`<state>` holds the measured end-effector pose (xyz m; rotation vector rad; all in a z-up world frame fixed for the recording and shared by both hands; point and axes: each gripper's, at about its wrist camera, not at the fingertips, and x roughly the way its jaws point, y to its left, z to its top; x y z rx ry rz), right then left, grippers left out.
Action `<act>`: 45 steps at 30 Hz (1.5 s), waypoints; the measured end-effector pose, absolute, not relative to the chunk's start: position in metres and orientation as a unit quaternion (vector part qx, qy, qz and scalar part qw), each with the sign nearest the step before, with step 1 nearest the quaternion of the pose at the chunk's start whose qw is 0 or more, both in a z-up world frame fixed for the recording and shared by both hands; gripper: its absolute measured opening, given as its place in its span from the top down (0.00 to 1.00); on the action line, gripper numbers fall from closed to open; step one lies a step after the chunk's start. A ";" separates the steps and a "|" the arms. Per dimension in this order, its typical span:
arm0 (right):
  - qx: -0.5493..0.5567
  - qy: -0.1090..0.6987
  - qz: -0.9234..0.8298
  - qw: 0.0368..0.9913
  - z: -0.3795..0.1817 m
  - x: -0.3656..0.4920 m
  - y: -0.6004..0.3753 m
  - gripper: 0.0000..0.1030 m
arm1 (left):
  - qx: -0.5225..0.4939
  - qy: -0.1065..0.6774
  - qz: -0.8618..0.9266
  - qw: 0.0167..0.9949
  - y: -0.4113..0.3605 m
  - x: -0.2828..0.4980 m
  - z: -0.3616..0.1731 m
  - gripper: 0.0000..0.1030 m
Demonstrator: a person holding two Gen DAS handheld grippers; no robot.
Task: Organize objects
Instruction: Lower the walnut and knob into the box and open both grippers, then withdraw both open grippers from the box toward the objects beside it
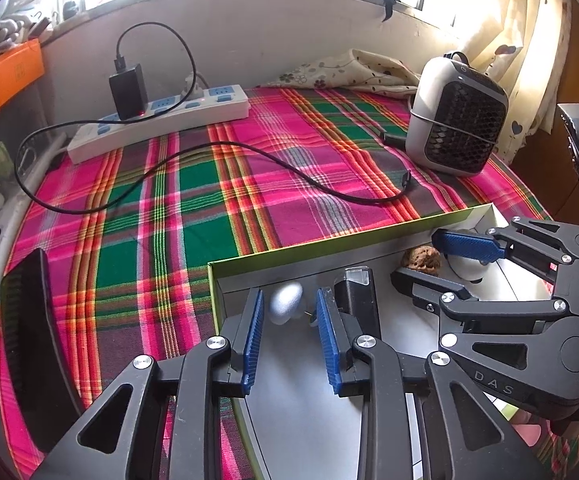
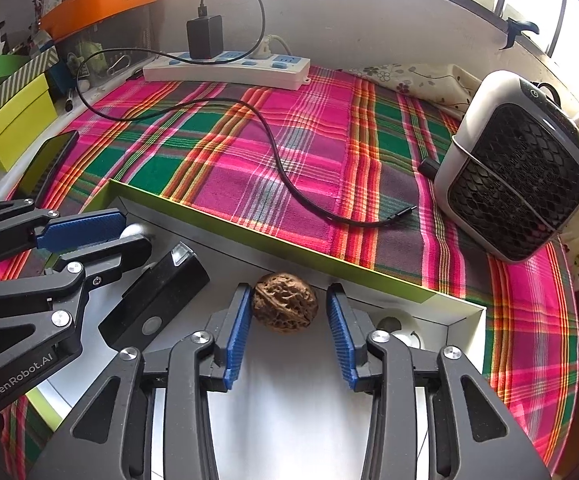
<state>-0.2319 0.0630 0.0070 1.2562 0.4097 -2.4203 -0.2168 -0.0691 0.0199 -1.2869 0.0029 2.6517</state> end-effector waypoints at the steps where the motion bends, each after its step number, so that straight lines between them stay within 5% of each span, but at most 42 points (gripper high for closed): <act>1: 0.447 0.144 -0.862 0.190 0.007 -0.232 0.064 0.54 | -0.434 0.001 0.895 0.097 -0.068 -0.216 0.020 0.74; 21: 0.428 0.109 -0.878 0.184 0.023 -0.212 0.086 0.42 | -0.417 -0.010 0.904 0.092 -0.066 -0.193 0.037 0.65; 45: 0.396 0.070 -0.899 0.173 0.043 -0.149 0.112 0.41 | -0.381 0.002 0.921 0.077 -0.052 -0.119 0.054 0.64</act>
